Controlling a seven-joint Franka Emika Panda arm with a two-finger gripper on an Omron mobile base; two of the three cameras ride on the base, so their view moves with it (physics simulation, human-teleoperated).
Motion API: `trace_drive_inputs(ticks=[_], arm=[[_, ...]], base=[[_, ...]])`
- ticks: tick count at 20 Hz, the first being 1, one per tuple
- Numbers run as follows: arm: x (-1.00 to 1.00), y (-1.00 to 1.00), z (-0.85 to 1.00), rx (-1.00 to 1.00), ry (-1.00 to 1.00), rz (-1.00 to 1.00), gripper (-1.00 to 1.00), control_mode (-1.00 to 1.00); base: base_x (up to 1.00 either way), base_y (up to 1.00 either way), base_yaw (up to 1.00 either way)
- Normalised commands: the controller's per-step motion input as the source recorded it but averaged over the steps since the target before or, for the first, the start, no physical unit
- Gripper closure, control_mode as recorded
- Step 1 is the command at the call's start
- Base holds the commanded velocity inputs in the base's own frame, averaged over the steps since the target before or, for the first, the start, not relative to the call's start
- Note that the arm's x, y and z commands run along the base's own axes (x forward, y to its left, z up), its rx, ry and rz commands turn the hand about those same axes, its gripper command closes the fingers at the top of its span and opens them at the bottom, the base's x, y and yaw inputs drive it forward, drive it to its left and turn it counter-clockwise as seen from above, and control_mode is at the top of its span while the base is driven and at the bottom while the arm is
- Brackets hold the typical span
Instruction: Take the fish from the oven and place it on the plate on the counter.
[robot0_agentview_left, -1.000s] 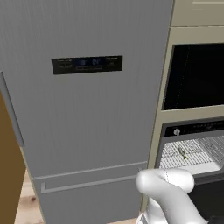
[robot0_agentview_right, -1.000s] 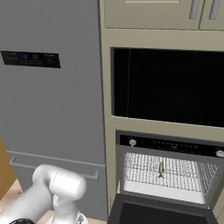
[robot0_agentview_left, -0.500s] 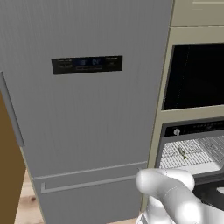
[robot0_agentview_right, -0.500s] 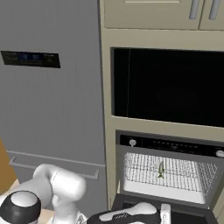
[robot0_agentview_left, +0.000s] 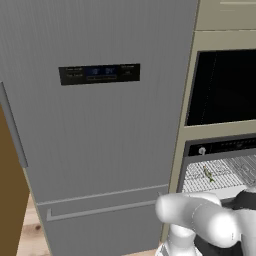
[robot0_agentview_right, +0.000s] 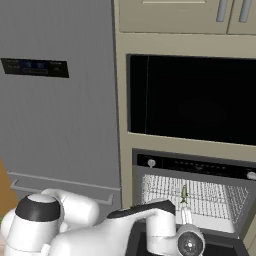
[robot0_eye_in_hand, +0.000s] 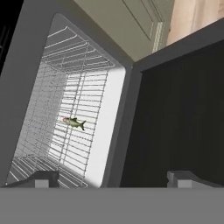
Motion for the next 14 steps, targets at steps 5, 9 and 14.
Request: trace_drive_inputs(ticks=[5,9,14], arm=[[0.55,0.00,-0.27,0.00,0.01,0.00,-1.00,-1.00],[0.37,0.00,-0.38,0.00,0.00,0.00,-1.00,-1.00],[0.03,0.00,-0.53,0.00,-0.08,0.01,-1.00,-1.00]], base=[[0.00,0.00,0.00],[0.00,0.00,0.00],[0.00,0.00,0.00]])
